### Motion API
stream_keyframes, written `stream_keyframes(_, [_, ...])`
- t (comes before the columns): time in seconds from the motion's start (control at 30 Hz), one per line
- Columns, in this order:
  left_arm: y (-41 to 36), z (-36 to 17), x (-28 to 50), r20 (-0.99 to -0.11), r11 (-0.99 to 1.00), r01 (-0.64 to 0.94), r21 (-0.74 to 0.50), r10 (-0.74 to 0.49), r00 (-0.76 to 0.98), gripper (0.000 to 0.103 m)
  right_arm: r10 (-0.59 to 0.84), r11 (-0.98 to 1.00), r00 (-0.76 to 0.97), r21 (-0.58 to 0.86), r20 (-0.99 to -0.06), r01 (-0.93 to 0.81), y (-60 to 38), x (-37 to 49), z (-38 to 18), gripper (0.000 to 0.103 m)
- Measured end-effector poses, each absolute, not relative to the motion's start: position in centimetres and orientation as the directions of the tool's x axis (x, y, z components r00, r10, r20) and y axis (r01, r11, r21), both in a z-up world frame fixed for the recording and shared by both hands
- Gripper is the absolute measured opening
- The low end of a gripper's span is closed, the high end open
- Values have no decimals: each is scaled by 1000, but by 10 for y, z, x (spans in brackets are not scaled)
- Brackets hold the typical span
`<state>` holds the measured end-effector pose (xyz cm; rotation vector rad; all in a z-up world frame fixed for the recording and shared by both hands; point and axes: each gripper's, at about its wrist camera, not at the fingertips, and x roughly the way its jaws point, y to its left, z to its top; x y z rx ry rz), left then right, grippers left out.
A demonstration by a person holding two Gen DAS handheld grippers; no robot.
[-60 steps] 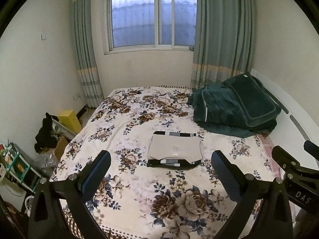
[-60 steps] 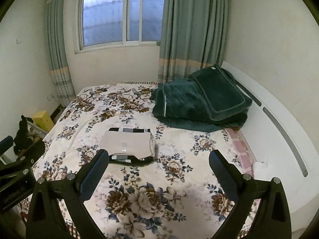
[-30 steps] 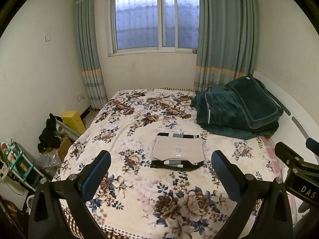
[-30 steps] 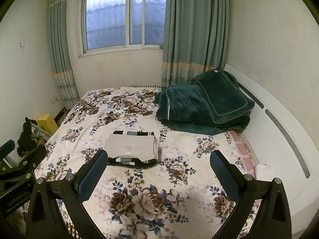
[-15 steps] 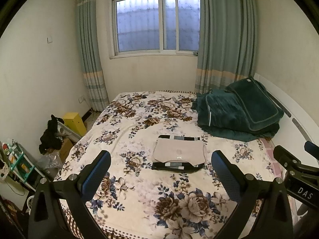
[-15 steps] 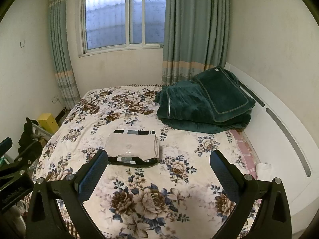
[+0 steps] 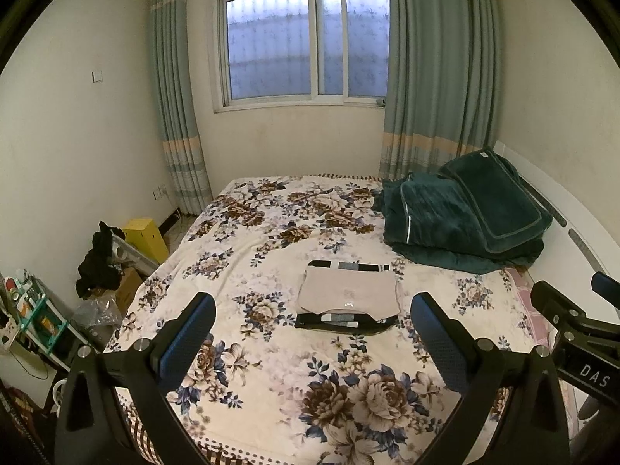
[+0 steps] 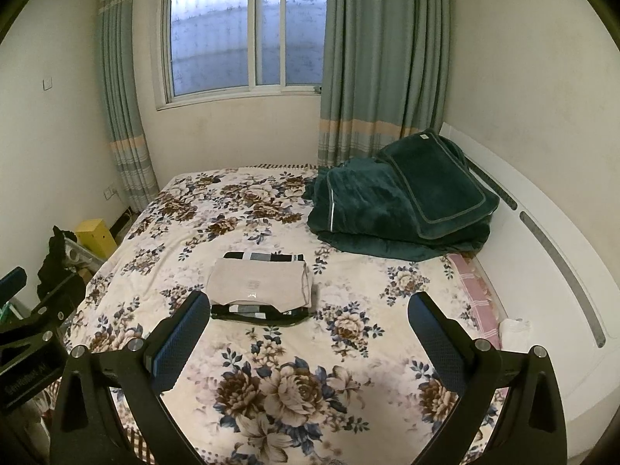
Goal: Fold small clothes
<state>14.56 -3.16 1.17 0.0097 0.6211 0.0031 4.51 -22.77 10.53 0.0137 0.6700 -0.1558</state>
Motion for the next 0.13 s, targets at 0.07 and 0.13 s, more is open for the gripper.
stream_keyframes(0.07, [-31,12,146,-575,1000,-5,7,8,818,103,-138,988,771,-35,-622,149,-227,44,105,103])
stream_keyframes(0.13, [-30,13,147,-576,1000,-1,0,1,818,103,-140,988,770,-37,-622,149,-226,44,104,103])
